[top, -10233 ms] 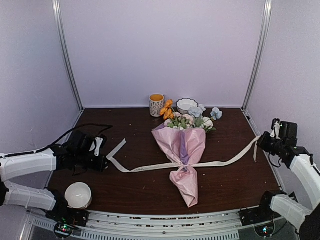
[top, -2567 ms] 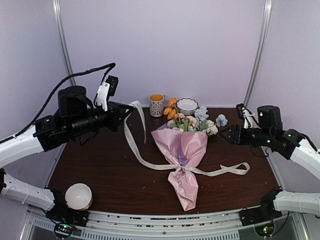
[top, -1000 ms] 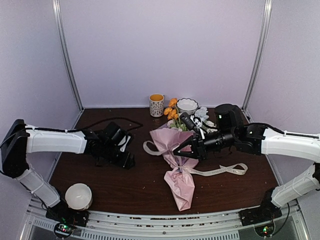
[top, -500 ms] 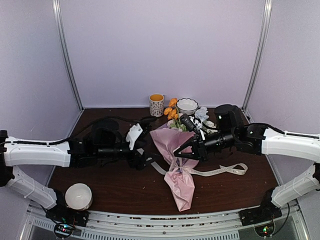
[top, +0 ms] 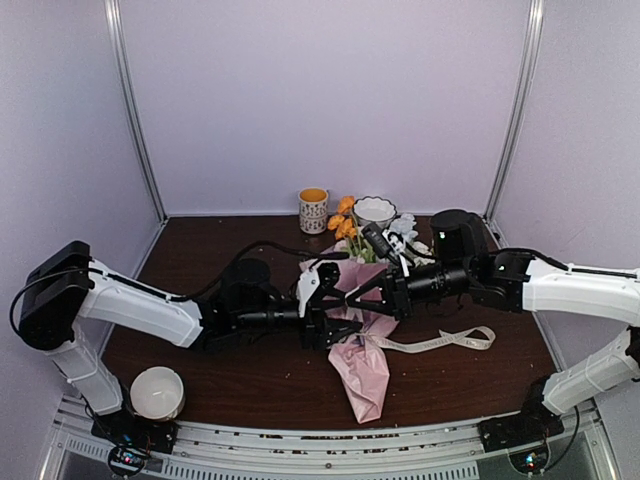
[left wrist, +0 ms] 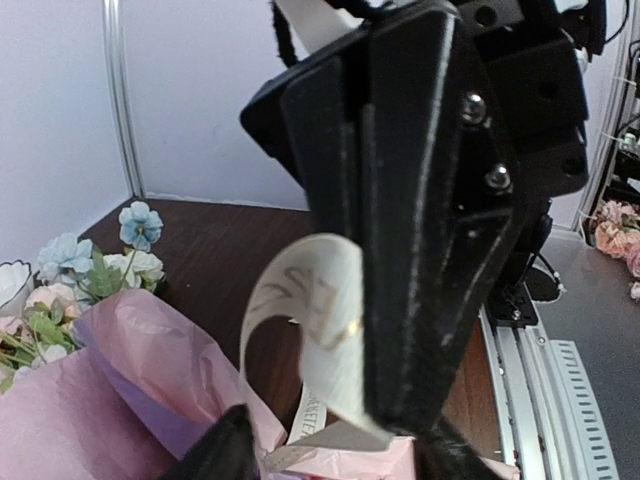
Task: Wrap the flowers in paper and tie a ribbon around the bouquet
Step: Pass from the right arm to the left, then pick up the right side of the half-tied ribbon from the center of the board.
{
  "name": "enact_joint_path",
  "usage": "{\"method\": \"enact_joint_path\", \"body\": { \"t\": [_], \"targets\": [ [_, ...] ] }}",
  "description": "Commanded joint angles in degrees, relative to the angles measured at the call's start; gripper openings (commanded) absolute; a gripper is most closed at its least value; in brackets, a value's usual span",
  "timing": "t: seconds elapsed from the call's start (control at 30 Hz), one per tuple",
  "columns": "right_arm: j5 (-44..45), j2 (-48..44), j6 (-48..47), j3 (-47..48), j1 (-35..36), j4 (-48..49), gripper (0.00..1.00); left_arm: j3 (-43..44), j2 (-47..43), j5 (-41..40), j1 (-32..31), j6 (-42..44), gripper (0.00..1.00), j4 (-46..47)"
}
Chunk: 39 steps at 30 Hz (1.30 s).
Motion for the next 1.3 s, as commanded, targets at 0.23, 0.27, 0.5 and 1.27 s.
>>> {"method": "enact_joint_path", "body": {
  "t": [0.23, 0.27, 0.5, 1.27],
  "targets": [
    [1.67, -2.31, 0.2, -0.5, -0.67, 0.47, 0.0, 2.49, 4.3, 4.71, -0.03, -2.59, 0.0, 9.94],
    [2.11, -2.54, 0.07, -0.35, -0.76, -0.27, 0.01, 2.33, 4.22, 4.14, -0.02, -2.6, 0.0, 9.75],
    [32.75, -7.99, 5.18, 2.45, -6.84, -22.24, 0.49, 2.21, 3.76, -4.05, -0.15, -0.15, 0.0, 3.07],
    [34.26, -1.33, 22.34, -22.55, -48.58, -23.36, 0.54, 4.08, 1.09, -9.32, -5.33, 9.08, 0.0, -6.25]
  ]
}}
